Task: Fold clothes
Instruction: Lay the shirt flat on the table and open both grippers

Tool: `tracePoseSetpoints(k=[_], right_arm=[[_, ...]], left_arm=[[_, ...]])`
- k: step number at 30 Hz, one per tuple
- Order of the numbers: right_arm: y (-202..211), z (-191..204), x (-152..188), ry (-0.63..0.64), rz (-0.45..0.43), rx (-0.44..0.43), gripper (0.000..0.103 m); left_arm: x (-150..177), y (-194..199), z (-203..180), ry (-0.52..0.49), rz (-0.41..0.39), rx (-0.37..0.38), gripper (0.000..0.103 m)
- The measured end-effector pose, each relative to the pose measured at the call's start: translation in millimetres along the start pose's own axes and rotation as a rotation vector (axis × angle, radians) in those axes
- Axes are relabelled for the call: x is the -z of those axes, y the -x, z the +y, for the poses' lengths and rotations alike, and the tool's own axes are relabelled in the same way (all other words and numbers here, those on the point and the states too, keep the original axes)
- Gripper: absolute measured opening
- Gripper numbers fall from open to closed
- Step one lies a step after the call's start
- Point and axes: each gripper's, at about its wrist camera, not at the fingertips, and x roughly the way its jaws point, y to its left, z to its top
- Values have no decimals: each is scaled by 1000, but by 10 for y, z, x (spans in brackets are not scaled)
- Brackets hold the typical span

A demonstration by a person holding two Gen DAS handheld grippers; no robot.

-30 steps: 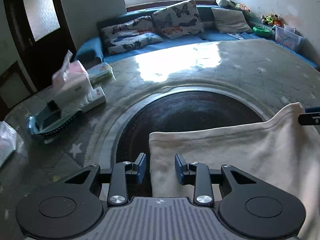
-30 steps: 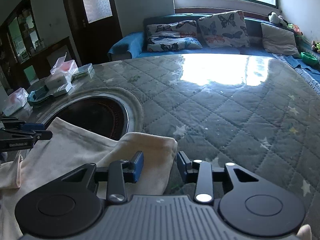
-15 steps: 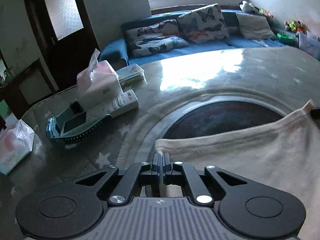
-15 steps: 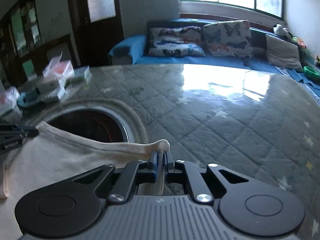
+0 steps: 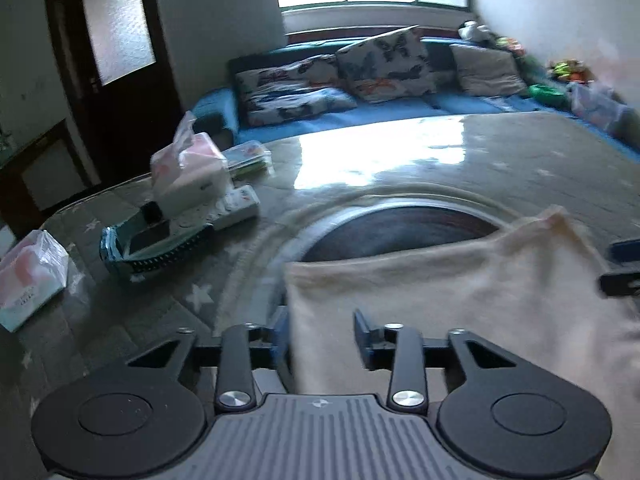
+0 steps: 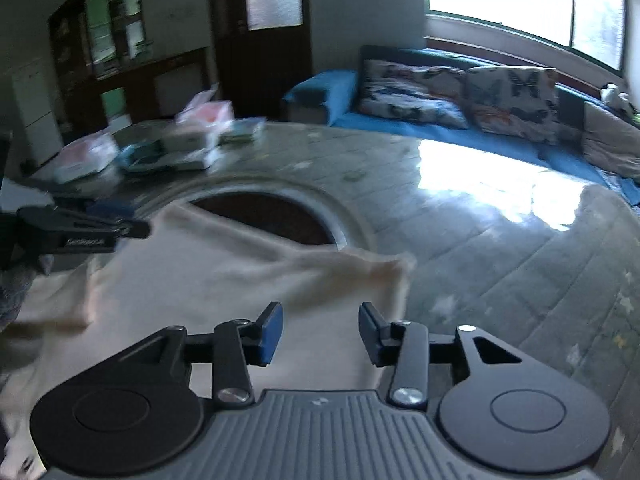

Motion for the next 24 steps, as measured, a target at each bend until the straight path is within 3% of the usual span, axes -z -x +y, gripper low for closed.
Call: tracePoseSetpoints(k=[2,9,12,13,15,21,24], right_arm=[[67,114,103,16,9,-19,50],[99,372,472,38,7,-30,54],[103,402,607,37,-37,-24,62],[110,407,639,35,-49,-27,69],[115,432,699,46,-72,-32,82],[106,475,738,68,-85,-20,94],[100,483,743,71,-81,-18,99]], left_arm=[[124,169,-76,-15,-10,34,48],[663,732,-217,-50,-61,106,48],[860,904,-168,-32,-66,131,48],[918,948,-150,-24,-68,133,48],[997,993,-105,4,-69,140,48],[1145,1008,-5,58,-50,155,48],[1163,959,25,69,-41,112,48]])
